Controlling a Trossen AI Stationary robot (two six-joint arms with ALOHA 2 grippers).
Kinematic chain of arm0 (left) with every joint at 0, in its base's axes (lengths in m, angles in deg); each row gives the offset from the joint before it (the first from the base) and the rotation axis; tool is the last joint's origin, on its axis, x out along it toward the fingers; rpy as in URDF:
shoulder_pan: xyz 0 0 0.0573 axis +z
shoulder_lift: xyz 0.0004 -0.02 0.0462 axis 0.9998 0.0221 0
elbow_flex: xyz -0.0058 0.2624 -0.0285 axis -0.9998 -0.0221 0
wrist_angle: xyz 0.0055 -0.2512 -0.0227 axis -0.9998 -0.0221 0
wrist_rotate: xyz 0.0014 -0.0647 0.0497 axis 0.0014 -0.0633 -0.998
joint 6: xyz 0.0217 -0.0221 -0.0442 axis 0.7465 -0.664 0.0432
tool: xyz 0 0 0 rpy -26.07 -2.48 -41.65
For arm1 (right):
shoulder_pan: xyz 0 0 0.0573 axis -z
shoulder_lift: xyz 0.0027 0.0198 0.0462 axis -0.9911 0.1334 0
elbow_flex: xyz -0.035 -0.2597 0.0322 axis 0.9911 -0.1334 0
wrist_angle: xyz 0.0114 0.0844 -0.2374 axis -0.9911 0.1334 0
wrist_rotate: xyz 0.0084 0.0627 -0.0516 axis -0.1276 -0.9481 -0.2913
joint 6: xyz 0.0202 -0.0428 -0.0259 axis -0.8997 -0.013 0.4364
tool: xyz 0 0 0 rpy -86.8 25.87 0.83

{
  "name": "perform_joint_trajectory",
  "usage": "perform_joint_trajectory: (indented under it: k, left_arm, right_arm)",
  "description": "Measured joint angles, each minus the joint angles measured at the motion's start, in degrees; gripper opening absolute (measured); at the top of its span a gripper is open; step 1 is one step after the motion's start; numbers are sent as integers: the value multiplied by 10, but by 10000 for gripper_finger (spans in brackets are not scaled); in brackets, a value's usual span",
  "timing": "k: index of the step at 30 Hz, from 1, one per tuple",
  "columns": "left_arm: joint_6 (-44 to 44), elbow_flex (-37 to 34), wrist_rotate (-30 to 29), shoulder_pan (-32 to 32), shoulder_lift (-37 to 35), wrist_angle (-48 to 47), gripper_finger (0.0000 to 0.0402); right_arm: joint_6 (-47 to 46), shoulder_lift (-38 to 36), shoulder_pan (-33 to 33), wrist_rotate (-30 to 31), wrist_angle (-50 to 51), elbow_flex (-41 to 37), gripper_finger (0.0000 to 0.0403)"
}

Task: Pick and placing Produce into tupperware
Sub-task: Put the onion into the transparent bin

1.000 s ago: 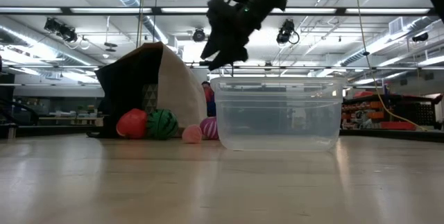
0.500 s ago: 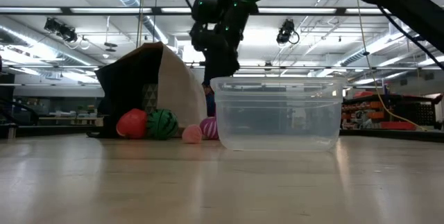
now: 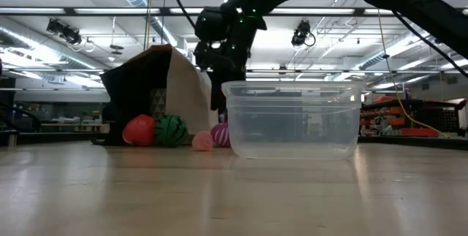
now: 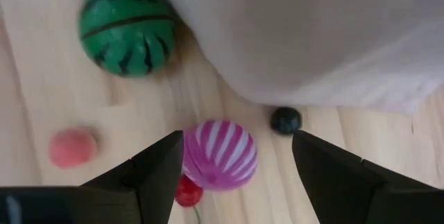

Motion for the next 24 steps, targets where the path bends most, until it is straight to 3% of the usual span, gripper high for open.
perform_joint_trajectory:
  k: [24]
  left_arm:
    - [-1,0,0,0,0,0,142]
  right_arm:
    - [121,0,-20,3,-37,-54,275]
